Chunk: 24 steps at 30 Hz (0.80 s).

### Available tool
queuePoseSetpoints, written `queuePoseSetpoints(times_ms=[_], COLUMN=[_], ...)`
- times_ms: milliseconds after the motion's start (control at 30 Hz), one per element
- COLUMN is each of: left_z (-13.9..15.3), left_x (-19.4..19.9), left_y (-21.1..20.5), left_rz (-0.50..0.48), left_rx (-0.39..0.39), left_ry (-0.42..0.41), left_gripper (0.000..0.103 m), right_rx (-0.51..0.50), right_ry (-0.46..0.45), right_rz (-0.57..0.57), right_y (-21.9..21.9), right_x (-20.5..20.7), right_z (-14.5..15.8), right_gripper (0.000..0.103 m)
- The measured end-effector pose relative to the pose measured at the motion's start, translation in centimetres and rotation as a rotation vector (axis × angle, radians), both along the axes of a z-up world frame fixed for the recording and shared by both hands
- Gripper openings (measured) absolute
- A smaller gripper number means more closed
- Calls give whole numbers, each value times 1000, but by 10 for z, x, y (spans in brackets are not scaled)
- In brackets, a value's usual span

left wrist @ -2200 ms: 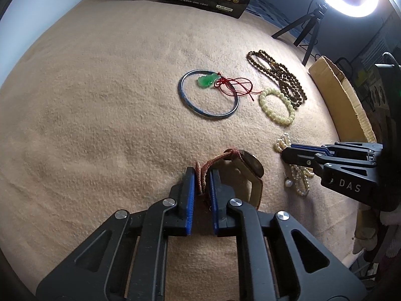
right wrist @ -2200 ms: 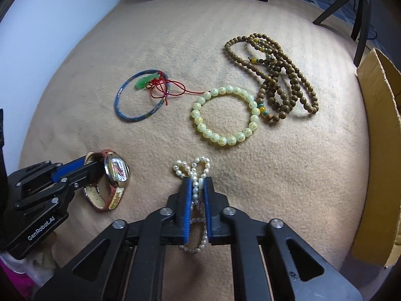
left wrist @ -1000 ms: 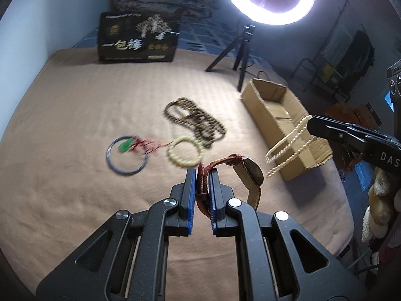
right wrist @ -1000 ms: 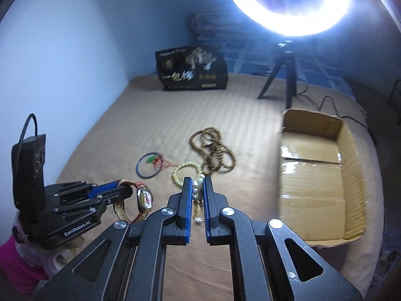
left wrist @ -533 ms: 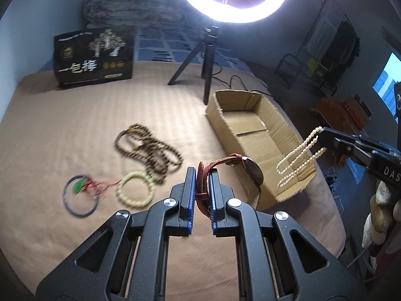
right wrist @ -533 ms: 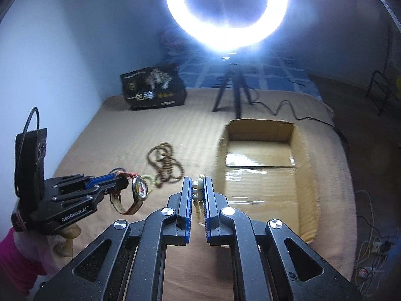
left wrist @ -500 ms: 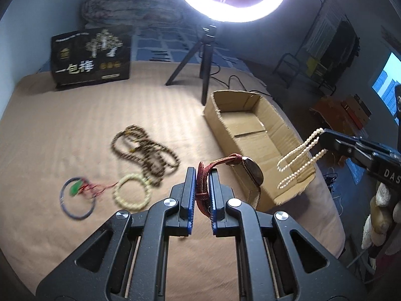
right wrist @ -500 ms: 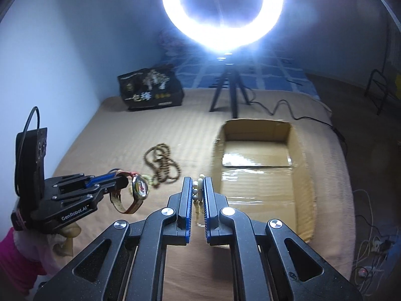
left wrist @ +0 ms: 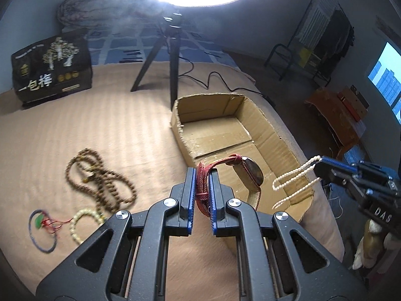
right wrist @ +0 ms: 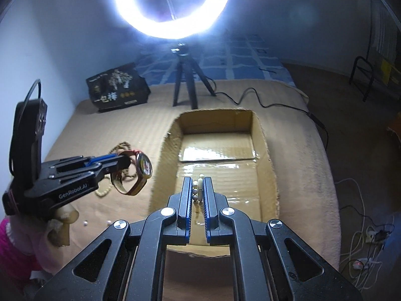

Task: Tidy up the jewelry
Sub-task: 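Carry the watch and pearl necklace with both grippers over the cardboard box, then open both grippers to drop the watch and necklace into the box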

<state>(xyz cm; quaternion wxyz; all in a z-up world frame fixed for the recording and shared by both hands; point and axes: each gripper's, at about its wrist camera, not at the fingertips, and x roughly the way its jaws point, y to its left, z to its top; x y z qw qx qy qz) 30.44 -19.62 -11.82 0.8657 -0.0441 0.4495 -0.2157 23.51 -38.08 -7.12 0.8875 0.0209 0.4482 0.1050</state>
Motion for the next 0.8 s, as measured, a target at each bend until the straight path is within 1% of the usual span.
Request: queuePoseSetpoints(times_ms=[267,500,567,600,667,700,733,800], left_z=[-16,-21,-21,-21,-20,-19,-18,-16], left_x=[14,16,17,17,17,16,15,14], left_y=[-20,-26,-27,-27,-27,-26,-26,-25], left_rz=[-12,-21,-21,-22,-21,-20,-21,-20], left_rx=[25,33,34,32,28,28,25,30], left_ry=[22,31,28,29,27,22,16,8], left_gripper=[8,9,12,17,30,39,41,41], right_rx=[5,10,7,5,-1,-5,-8,-12], right_ry=[45,67,64,64,67,70,68,48], right_rz=[-23,-26,-27,-29,-34,-37,-42,-54], right_y=[-17,-19,-18,-18,-18,-17,-17,-18], right_x=[7,10,9,10,11,11,10,8], right_z=[-24,-35,-35,-35,-35,-35,-35,-33], right_gripper=[6,7,7,7,9,20,38,56])
